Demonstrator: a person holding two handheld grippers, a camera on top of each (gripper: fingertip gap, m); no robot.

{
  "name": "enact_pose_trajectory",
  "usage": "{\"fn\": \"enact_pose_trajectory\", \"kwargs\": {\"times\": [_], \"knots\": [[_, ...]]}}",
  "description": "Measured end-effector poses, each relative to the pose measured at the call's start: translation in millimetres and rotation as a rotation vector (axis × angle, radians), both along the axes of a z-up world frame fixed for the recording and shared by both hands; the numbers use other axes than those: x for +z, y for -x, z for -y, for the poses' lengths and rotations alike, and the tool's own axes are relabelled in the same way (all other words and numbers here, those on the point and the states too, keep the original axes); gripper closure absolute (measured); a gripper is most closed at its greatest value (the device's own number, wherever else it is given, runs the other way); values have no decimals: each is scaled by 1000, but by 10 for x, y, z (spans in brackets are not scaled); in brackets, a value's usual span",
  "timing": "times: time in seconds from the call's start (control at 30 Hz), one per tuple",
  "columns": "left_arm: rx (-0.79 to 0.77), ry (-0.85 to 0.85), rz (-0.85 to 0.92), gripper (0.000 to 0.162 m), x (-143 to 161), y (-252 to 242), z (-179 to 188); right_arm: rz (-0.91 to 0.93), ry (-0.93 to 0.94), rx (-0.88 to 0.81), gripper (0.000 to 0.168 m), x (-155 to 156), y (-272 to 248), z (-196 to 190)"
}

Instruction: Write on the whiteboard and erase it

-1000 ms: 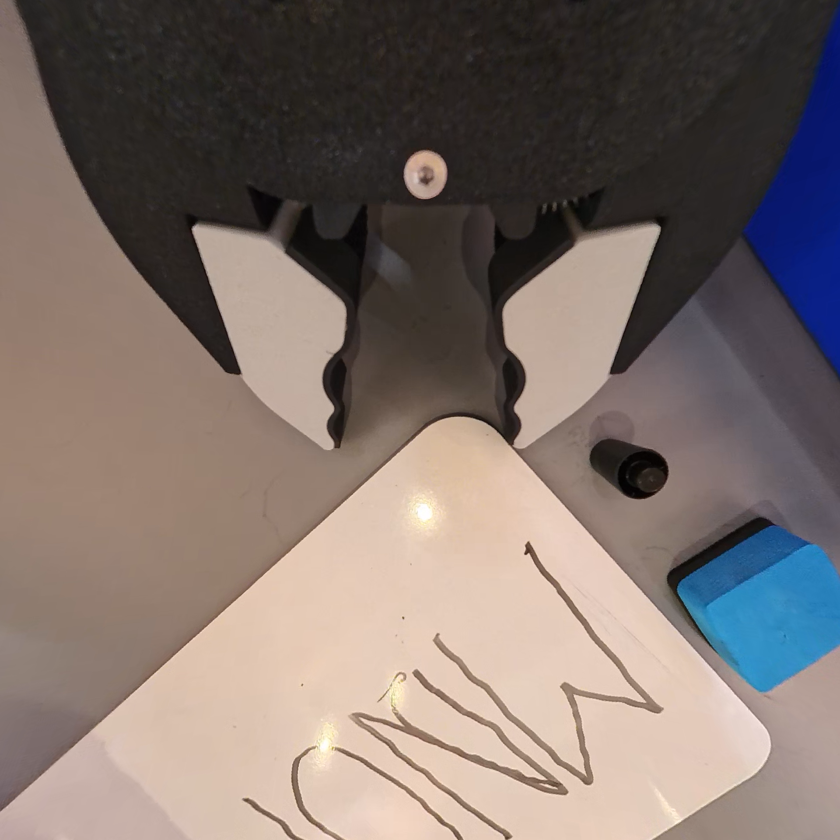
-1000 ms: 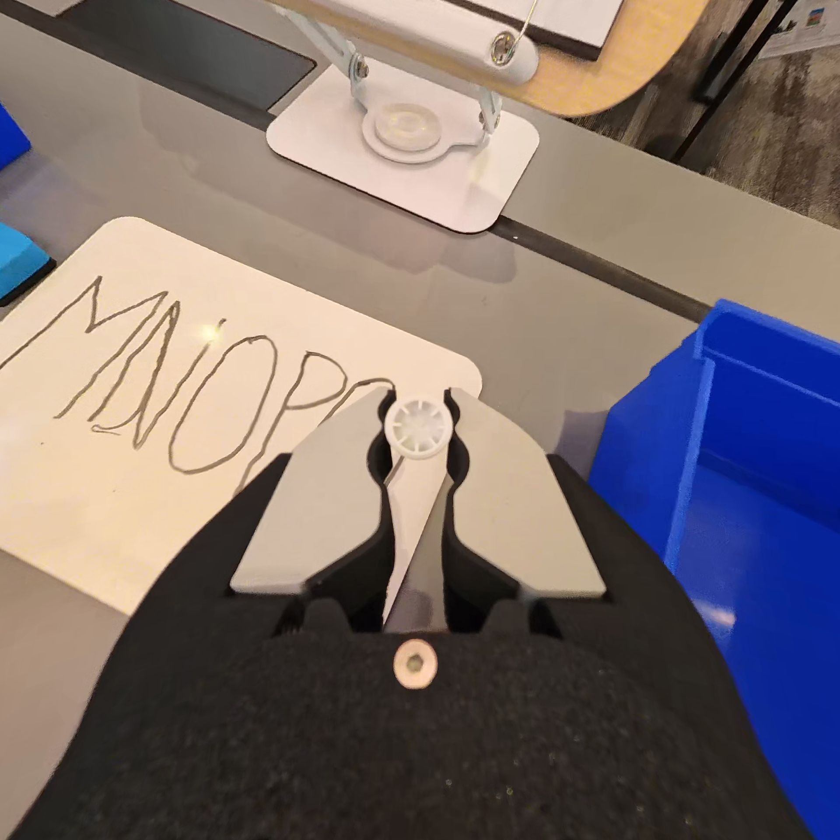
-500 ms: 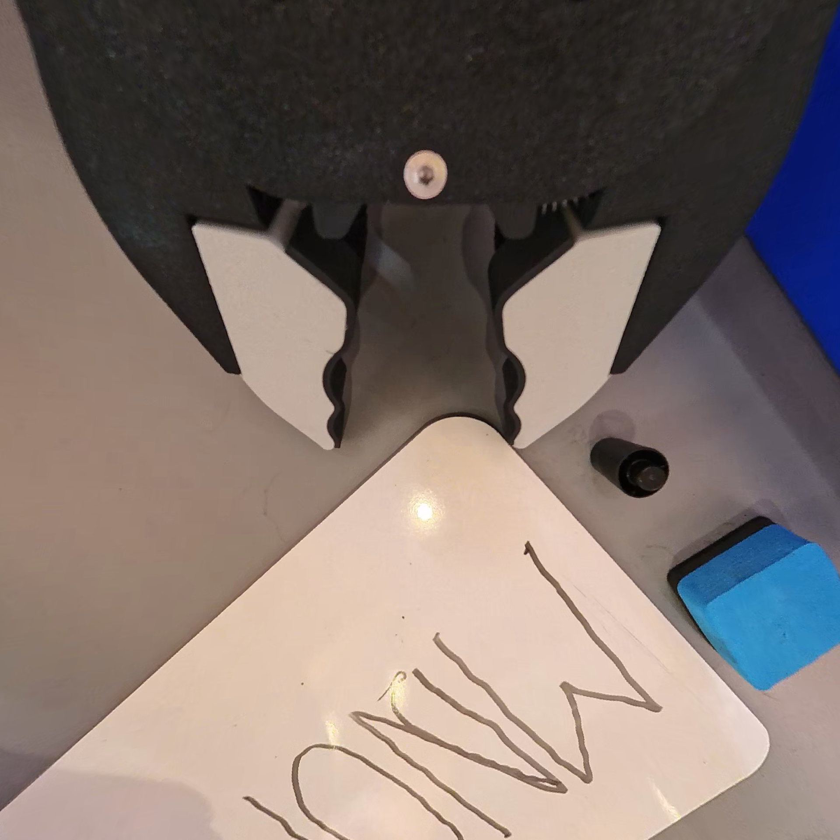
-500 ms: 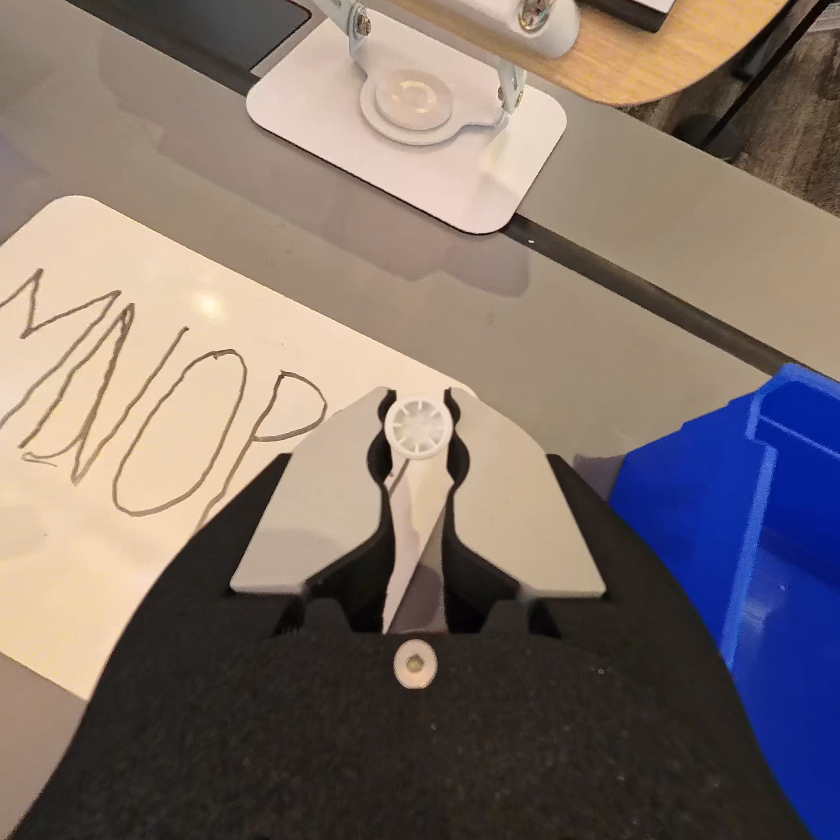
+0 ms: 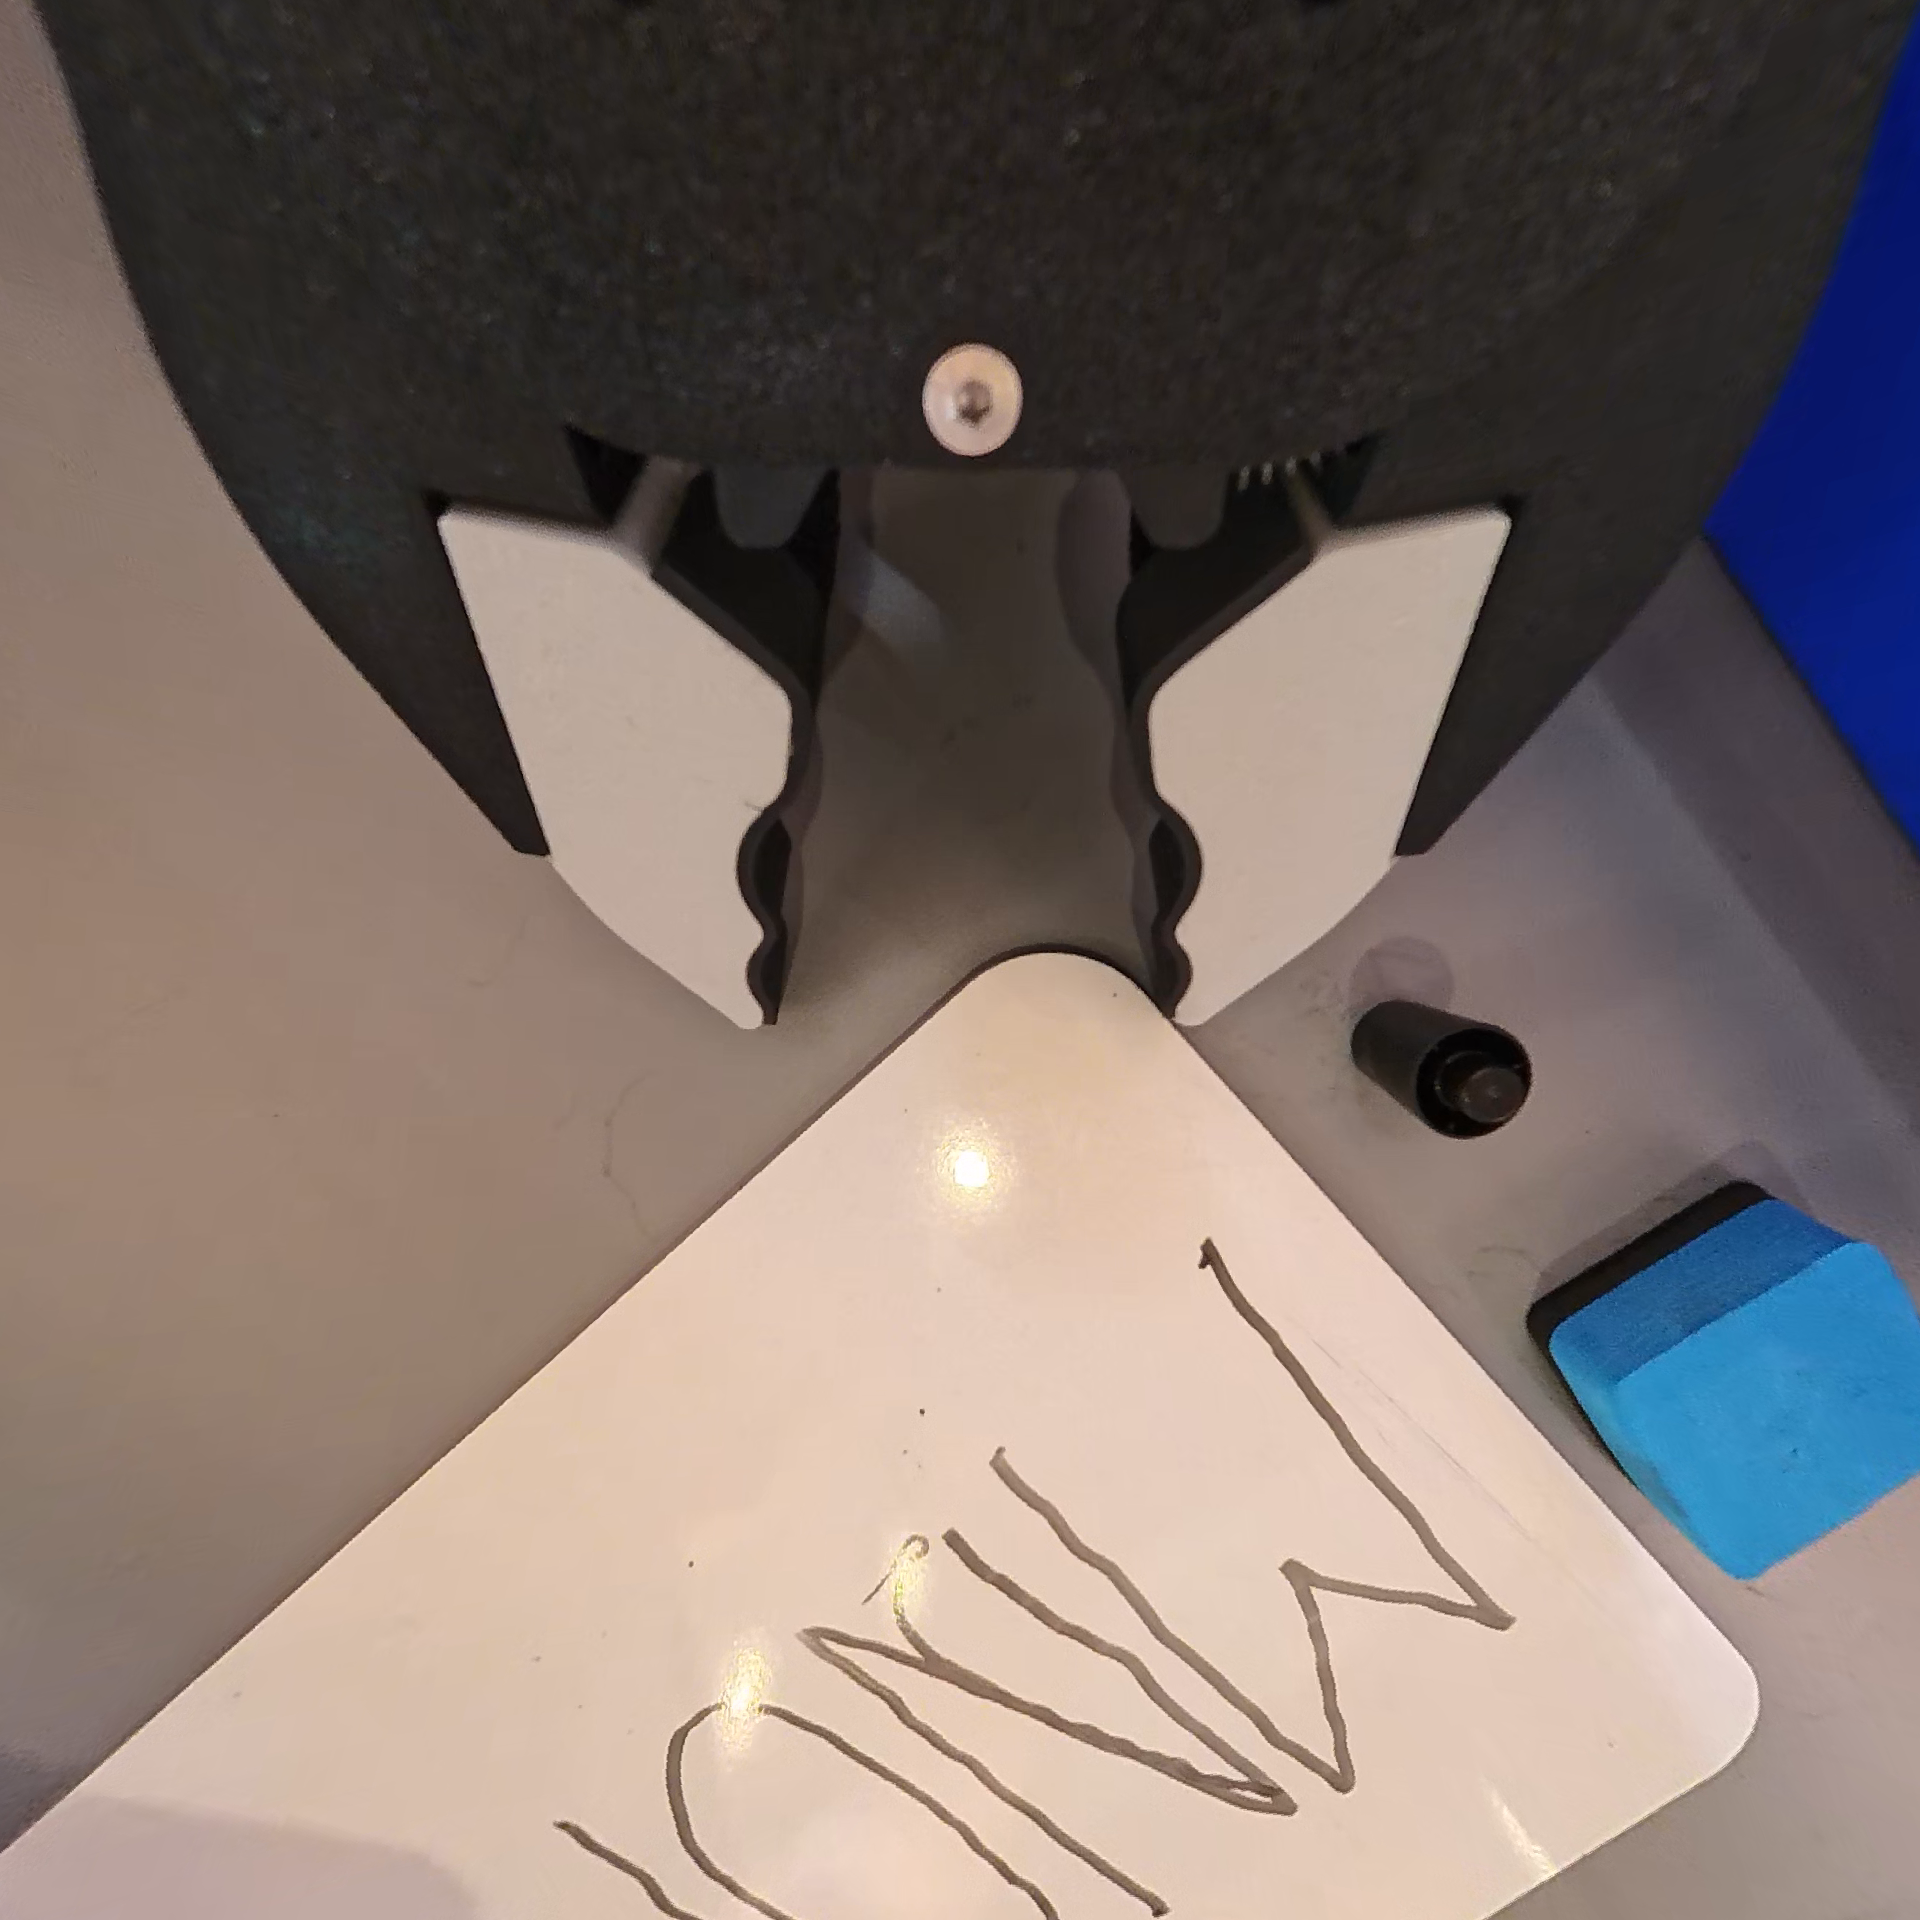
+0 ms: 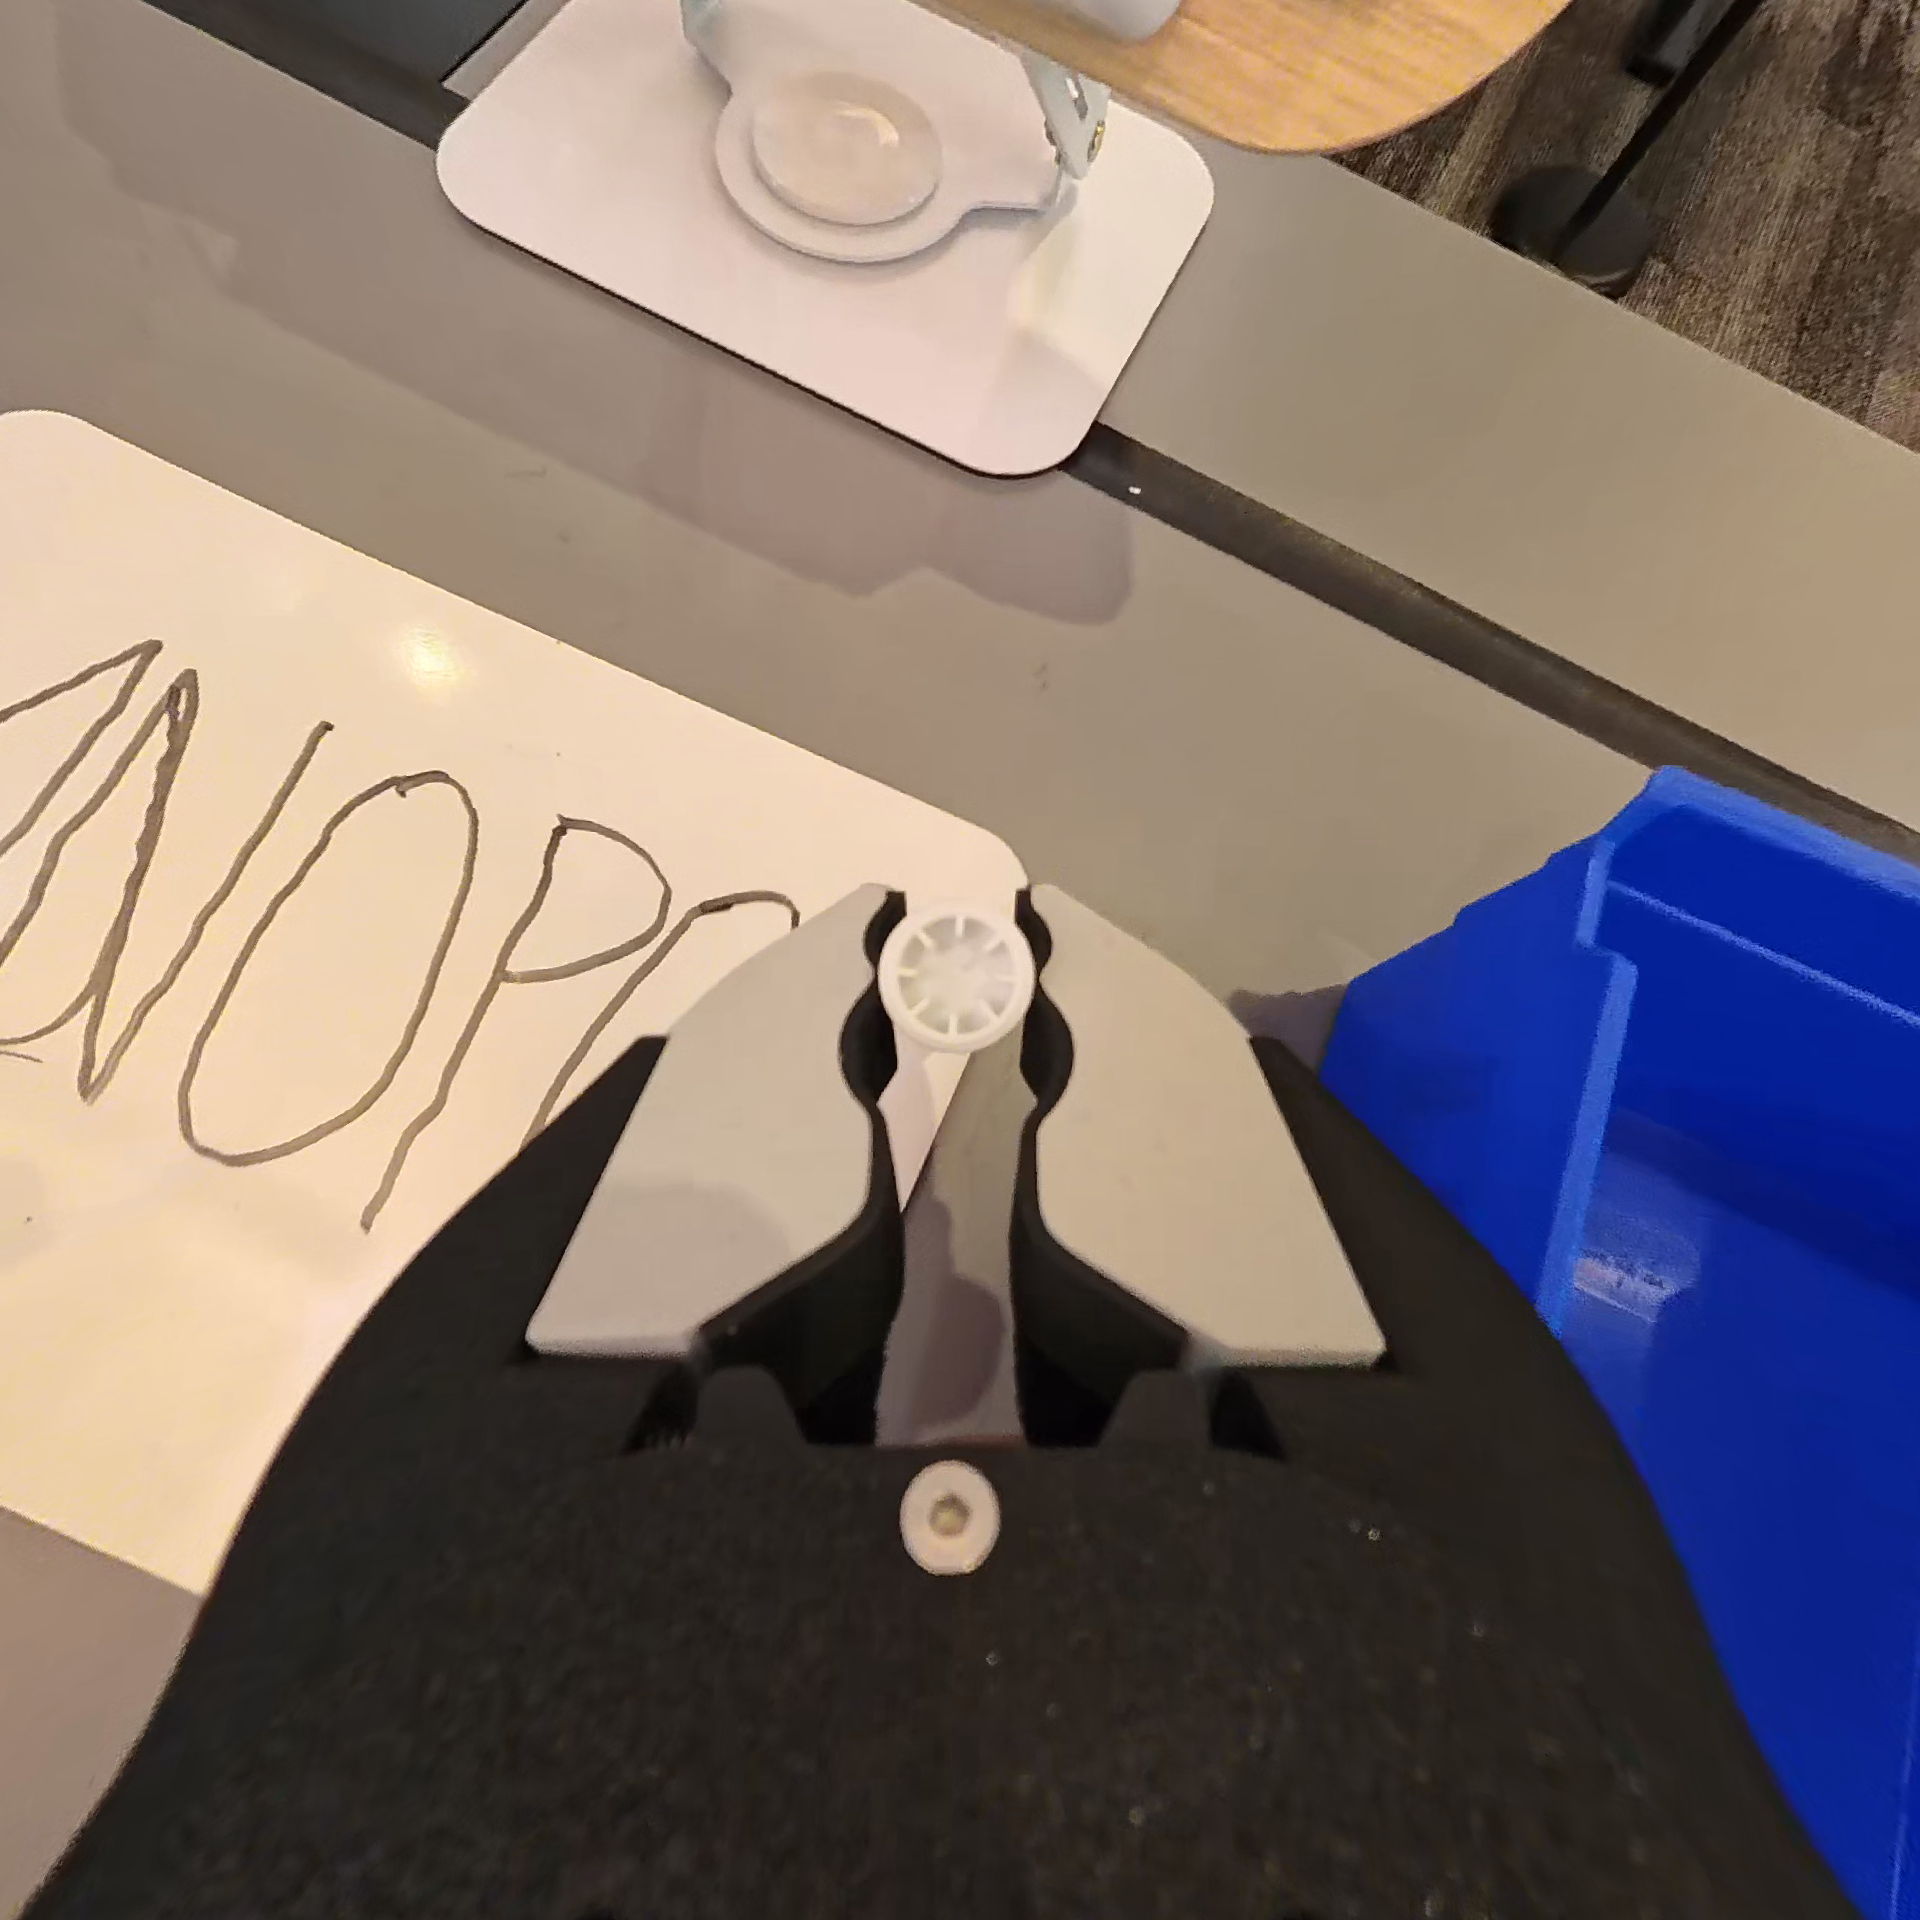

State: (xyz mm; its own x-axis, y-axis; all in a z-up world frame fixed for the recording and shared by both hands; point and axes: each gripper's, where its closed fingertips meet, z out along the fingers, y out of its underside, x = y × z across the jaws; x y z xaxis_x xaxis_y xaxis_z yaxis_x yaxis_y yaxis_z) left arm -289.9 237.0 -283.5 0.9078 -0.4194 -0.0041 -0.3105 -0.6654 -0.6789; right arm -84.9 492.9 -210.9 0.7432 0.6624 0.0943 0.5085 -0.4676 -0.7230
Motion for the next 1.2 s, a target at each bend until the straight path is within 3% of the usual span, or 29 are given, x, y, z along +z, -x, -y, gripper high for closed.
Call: {"fn": "enact_pose_trajectory", "kwargs": {"times": [0.73, 1.2], "knots": [[-5, 1, 0, 94, -2, -5, 14, 8, 17, 14, 148, -3, 24, 497], [-7, 2, -1, 94, -3, -7, 18, 10, 29, 7, 148, -4, -31, 545]]}}
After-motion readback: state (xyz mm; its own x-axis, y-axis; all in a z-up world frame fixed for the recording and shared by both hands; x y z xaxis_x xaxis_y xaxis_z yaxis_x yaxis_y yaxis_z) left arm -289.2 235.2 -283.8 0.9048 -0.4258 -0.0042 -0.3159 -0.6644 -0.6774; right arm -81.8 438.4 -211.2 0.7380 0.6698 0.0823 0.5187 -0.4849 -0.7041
